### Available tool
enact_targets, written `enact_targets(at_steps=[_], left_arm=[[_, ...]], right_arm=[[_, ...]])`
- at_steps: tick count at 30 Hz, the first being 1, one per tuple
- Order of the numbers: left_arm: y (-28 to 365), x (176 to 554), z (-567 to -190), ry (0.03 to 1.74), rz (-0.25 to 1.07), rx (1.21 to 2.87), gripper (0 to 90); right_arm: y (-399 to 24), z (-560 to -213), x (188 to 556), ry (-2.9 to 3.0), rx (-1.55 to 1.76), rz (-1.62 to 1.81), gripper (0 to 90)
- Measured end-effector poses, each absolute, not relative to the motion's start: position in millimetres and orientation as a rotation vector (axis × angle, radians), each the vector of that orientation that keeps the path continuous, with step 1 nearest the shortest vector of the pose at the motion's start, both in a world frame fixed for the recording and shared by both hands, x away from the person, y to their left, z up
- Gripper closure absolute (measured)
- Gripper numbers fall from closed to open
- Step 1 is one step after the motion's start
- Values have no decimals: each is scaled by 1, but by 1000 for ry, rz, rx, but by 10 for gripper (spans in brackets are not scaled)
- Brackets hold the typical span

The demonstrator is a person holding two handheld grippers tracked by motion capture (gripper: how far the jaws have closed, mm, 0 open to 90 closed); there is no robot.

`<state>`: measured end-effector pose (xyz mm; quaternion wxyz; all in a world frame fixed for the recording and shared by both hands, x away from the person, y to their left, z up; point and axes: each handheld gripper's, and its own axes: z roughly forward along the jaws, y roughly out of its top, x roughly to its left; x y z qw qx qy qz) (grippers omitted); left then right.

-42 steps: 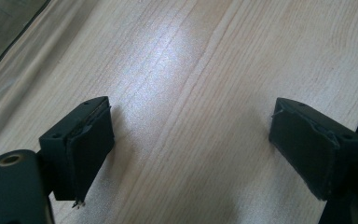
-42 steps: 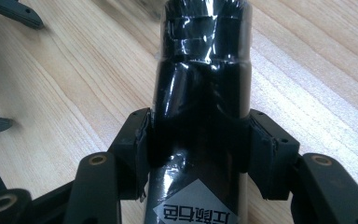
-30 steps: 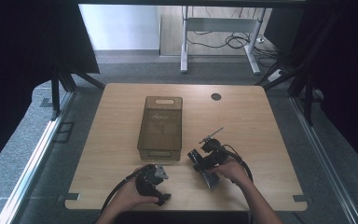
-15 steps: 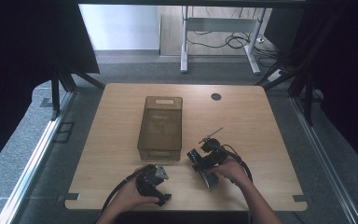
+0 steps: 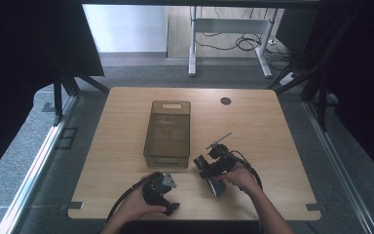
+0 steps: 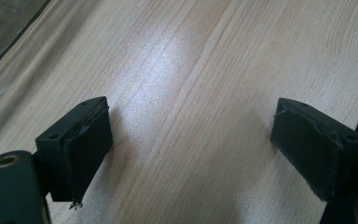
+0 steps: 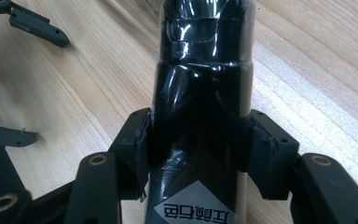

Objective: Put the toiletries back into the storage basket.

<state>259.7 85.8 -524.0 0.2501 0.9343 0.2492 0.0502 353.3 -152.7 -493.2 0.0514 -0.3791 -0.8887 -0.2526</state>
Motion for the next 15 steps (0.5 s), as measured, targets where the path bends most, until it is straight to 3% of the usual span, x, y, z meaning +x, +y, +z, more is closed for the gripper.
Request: enact_targets(at_steps=[15], left_arm=[[85, 260, -524, 679, 138, 2542, 124]], right_arm=[[-155, -480, 355, -2676, -1149, -819, 459]])
